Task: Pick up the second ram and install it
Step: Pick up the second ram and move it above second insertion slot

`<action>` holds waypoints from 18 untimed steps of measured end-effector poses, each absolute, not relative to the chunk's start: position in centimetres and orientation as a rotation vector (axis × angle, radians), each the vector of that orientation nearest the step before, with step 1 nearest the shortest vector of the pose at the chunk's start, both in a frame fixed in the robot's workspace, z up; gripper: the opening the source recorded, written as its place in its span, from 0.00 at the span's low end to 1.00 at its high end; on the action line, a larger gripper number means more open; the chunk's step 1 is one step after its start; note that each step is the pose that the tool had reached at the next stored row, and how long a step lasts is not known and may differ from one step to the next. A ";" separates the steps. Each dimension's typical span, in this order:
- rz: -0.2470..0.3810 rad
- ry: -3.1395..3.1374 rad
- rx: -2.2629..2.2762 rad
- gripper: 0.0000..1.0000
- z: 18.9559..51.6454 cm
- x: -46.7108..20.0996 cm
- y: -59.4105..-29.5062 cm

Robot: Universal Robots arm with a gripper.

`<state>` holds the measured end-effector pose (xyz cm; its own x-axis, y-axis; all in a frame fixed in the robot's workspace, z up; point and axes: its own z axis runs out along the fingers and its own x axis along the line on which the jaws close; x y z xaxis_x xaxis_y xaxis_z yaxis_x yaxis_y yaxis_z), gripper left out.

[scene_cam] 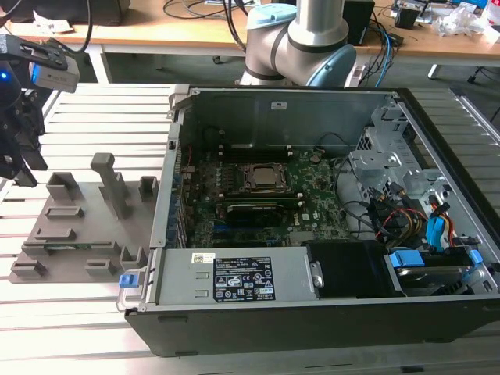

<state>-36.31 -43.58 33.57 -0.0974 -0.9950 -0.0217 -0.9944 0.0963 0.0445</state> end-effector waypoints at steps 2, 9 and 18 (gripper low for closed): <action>-0.074 -2.316 2.101 0.36 33.4 -36.3 -43.6; -0.074 -2.316 2.101 0.36 32.8 -36.3 -43.6; -0.074 -2.316 2.101 0.36 32.0 -36.3 -43.6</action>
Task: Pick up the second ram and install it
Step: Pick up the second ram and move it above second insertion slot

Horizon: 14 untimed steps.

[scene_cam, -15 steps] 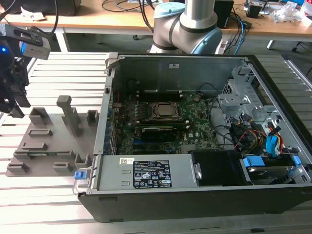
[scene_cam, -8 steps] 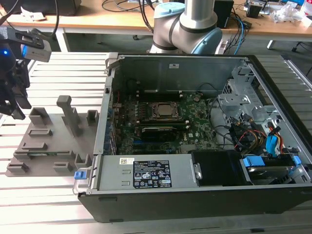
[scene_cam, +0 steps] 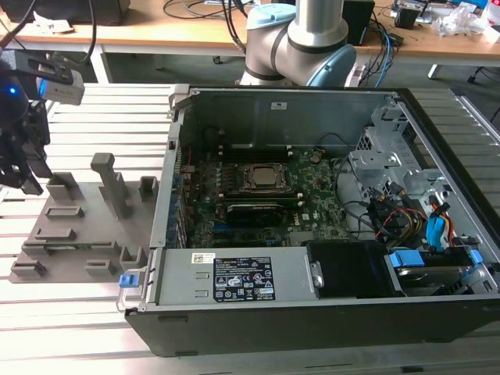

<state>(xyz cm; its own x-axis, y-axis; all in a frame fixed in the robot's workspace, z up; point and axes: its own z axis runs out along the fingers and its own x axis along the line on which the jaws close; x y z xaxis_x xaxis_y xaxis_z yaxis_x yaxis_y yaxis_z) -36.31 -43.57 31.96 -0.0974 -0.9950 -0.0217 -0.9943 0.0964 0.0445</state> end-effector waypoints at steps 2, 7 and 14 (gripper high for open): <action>-0.074 -2.316 2.101 0.36 31.8 -36.3 -43.6; -0.074 -2.316 2.101 0.36 31.4 -36.3 -43.6; -0.075 -2.316 2.101 0.36 31.0 -36.3 -43.6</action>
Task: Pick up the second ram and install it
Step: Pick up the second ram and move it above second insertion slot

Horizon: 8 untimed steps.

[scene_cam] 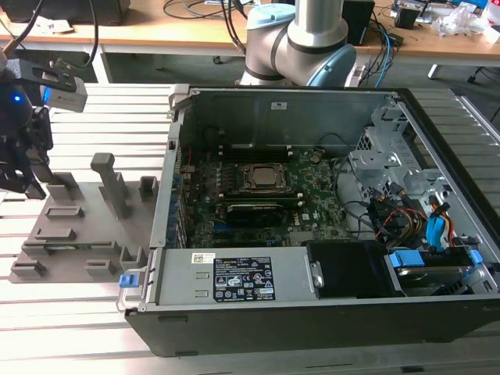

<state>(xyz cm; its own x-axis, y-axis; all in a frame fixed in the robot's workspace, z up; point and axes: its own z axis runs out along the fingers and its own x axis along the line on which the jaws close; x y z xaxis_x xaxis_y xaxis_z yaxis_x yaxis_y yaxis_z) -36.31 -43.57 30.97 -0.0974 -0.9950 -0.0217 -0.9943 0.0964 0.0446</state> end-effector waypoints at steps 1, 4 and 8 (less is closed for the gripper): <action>-0.075 -2.316 2.101 0.36 30.9 -36.3 -43.6; -0.075 -2.316 2.101 0.36 30.7 -36.3 -43.6; -0.074 -2.316 2.101 0.36 30.4 -36.3 -43.6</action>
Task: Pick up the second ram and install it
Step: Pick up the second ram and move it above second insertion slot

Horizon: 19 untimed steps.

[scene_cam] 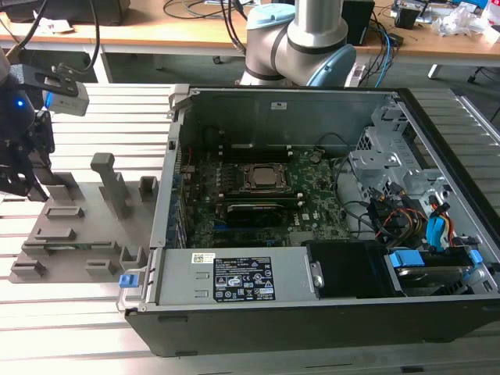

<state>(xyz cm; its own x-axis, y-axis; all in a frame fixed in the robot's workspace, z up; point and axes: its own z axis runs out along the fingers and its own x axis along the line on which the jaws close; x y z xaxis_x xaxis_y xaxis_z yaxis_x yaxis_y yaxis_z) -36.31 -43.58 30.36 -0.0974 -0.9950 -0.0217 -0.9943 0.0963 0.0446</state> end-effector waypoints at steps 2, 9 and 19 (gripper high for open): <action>-0.074 -2.316 2.101 0.36 30.2 -36.3 -43.6; -0.074 -2.316 2.101 0.36 29.0 -36.3 -43.6; -0.074 -2.316 2.101 0.36 27.8 -36.3 -43.6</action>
